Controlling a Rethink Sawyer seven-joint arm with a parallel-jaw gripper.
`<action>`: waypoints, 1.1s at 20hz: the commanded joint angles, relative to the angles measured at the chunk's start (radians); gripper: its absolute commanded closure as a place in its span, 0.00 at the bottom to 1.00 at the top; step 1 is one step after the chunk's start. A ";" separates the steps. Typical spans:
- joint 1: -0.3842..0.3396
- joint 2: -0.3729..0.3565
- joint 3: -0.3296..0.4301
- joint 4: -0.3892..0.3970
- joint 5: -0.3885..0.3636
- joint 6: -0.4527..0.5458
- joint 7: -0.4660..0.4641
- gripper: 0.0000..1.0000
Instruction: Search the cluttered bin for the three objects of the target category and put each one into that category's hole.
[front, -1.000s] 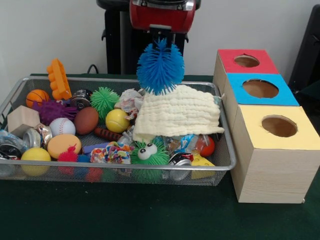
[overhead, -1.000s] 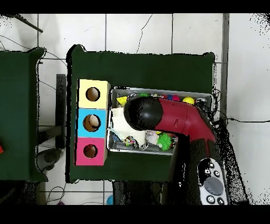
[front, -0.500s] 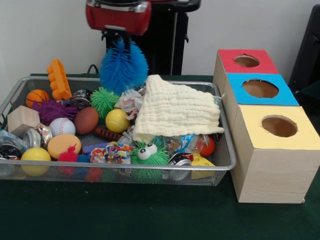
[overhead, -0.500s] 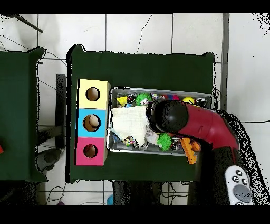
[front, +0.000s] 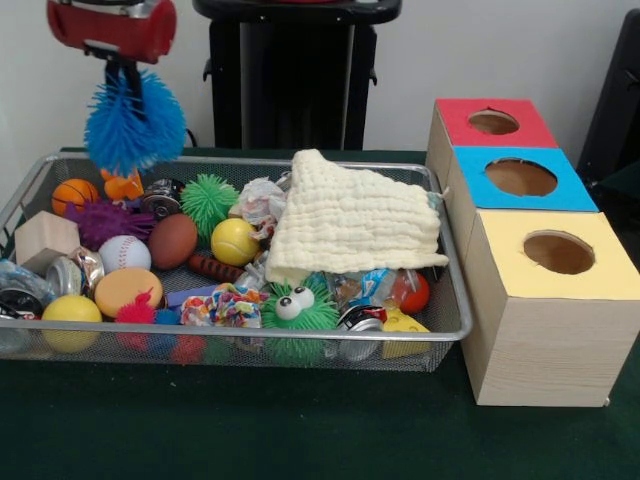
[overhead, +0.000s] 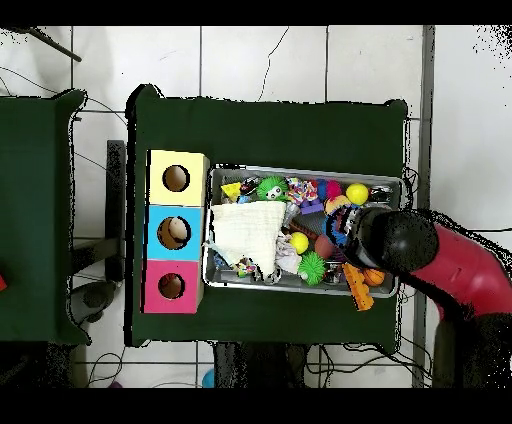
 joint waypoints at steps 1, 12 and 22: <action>-0.077 -0.002 0.155 0.055 -0.088 0.013 -0.259 1.00; -0.229 0.015 0.262 -0.003 -0.192 0.069 -0.369 1.00; -0.226 0.017 0.299 0.008 -0.252 0.061 -0.258 1.00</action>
